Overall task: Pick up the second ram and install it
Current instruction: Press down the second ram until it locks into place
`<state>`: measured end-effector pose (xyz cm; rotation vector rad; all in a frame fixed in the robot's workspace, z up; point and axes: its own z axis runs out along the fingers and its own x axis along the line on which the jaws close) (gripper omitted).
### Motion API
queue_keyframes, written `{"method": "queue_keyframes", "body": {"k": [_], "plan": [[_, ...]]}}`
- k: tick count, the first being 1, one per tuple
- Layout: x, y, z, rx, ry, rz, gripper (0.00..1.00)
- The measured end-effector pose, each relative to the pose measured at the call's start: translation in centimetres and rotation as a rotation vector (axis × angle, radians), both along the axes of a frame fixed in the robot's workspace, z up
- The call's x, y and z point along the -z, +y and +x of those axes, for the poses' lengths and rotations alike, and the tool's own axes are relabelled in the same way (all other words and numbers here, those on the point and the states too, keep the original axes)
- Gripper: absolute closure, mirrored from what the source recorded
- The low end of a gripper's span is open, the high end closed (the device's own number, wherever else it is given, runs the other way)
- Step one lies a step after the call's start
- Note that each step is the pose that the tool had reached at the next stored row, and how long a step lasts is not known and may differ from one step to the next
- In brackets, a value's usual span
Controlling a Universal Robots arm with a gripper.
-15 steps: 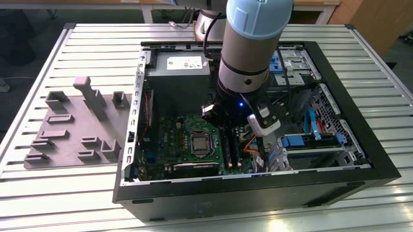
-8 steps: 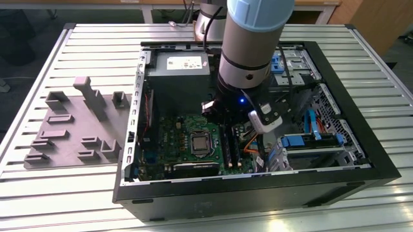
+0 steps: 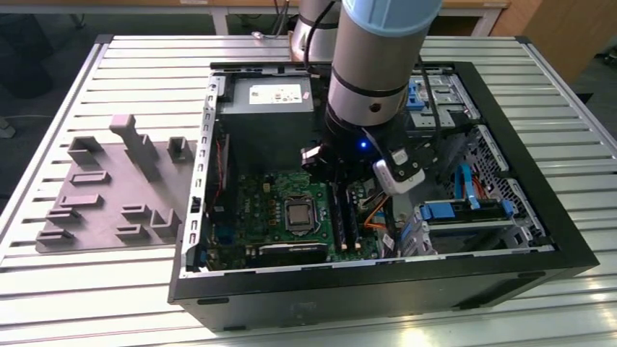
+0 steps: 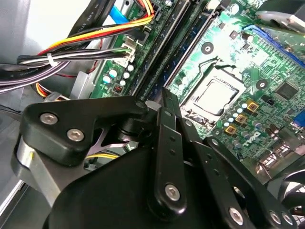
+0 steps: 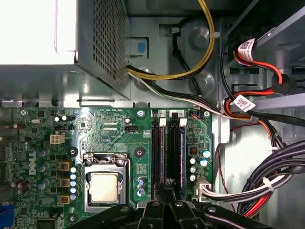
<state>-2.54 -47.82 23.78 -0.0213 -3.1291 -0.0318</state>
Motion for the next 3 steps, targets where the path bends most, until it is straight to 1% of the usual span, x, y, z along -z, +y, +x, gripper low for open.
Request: {"method": "queue_keyframes", "body": {"k": [3], "plan": [[-0.02, 0.0, 0.0, 0.0, 0.0, 0.0, 0.89]]}}
